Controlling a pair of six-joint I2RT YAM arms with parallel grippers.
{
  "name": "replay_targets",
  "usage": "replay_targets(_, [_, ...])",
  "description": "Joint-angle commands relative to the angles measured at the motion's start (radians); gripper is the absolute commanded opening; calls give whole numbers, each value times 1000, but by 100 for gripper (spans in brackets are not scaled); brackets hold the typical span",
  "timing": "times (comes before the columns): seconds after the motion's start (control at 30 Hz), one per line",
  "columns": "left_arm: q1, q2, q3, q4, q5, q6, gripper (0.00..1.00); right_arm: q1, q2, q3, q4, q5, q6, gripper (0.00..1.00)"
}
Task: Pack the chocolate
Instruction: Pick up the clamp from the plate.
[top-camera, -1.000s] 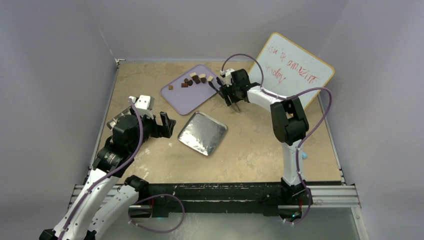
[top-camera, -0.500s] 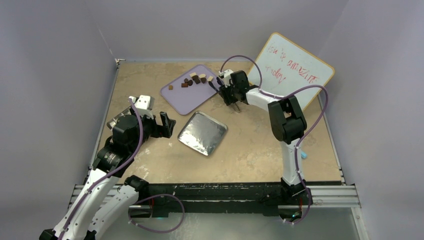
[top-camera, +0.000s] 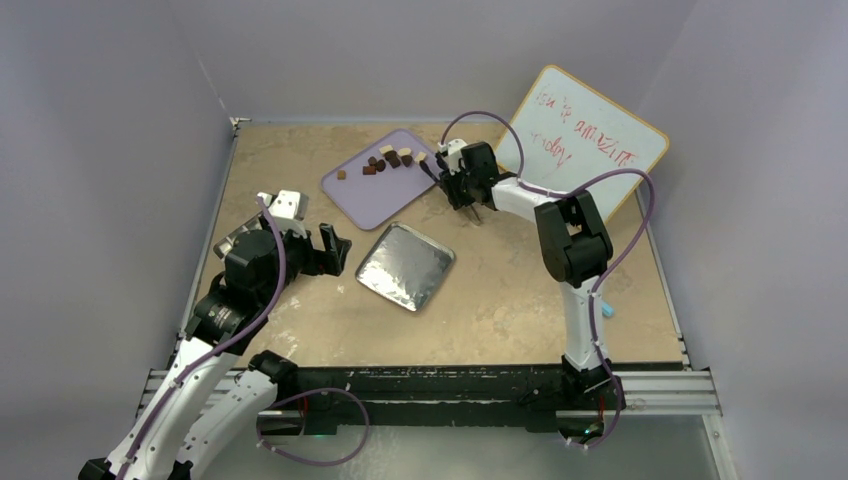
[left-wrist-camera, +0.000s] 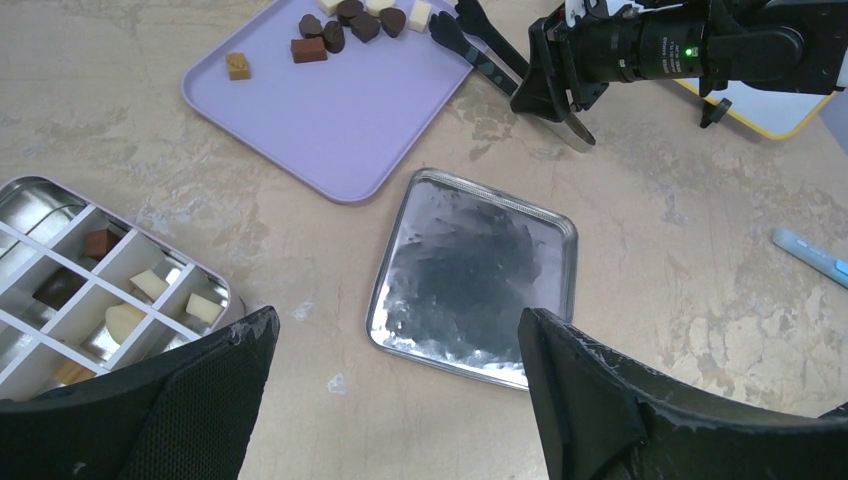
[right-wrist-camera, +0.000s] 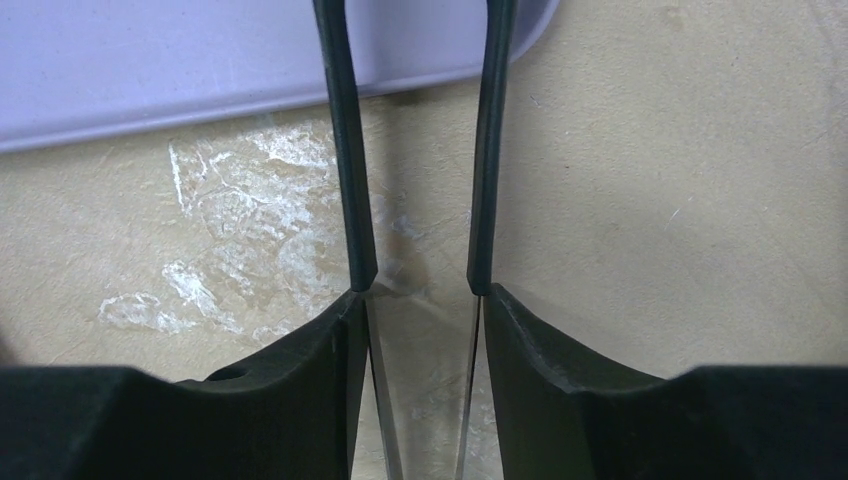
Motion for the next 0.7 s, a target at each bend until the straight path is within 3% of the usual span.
replay_targets(0.0, [6,0,-6,28,-11,13,88,-6,17,-14,16,0,-8,46])
replay_targets(0.23, [6,2,-3,37,-13,-18,85,-5,-39,-29,19,19,-14,37])
replay_targets(0.67, [6,121,88,89,54,-218,84,21,-367,-171,-5,-56,77,29])
